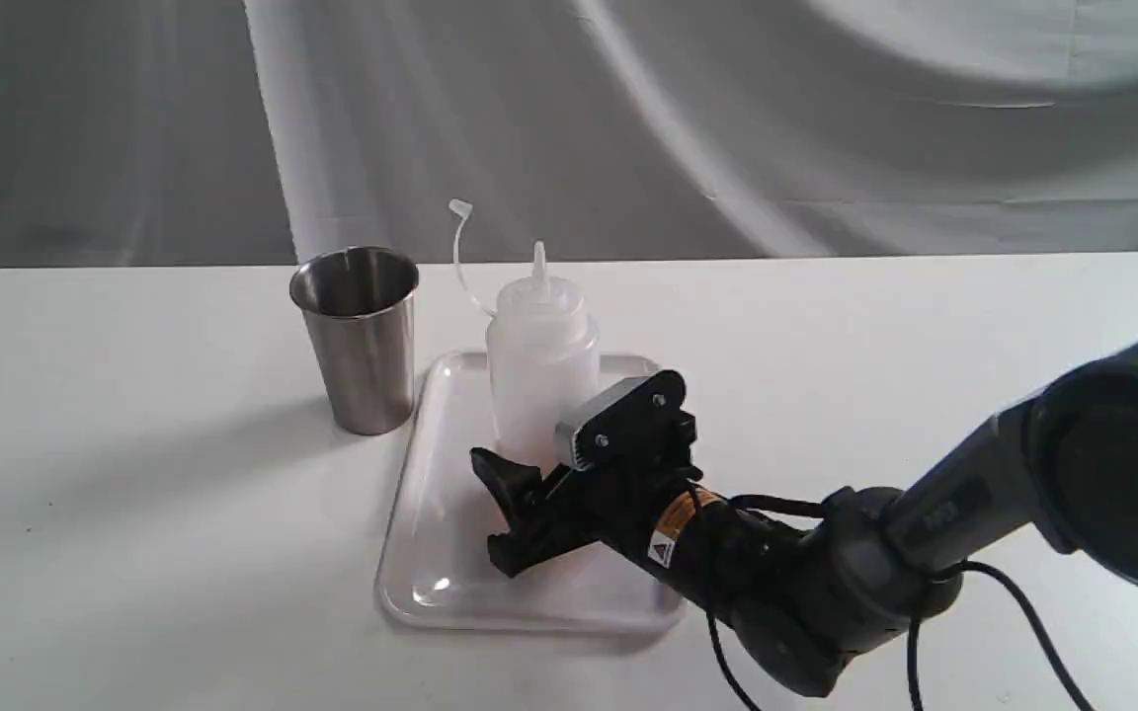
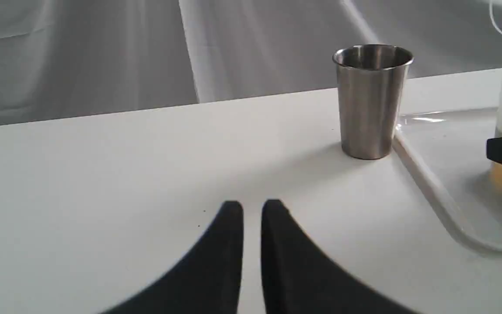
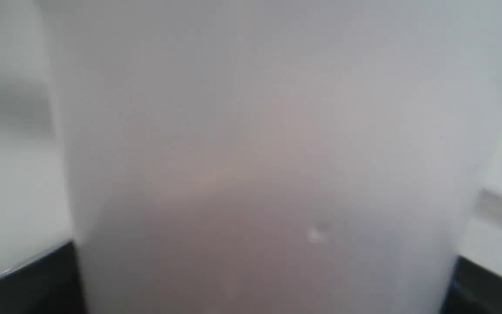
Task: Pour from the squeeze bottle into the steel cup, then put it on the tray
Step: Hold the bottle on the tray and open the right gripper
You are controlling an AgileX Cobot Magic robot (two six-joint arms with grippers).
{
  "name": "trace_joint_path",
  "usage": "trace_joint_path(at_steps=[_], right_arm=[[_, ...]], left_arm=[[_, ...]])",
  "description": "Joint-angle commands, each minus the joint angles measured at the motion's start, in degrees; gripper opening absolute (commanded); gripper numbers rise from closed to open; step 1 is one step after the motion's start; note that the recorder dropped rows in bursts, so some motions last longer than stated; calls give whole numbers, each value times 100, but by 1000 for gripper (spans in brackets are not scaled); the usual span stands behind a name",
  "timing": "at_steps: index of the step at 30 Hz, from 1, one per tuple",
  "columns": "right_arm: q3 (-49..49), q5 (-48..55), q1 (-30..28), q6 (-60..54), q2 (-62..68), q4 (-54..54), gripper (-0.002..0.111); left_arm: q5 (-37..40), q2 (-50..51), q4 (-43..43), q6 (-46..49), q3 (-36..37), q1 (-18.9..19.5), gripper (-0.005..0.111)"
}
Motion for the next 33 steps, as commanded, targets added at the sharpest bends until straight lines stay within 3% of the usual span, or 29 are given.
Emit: trace_joint_path(at_steps=[1, 5, 10, 33], right_arm=[[0, 58, -49, 31, -65, 49, 65], [0, 119, -49, 31, -65, 49, 82], [0, 490, -49, 31, -65, 49, 92], [0, 62, -49, 764, -65, 49, 93]], left_arm=[[-57, -29, 25, -7, 25, 6, 8], [-57, -29, 25, -7, 25, 6, 8], [-57, -29, 25, -7, 25, 6, 8], [-57, -29, 25, -7, 25, 6, 8]])
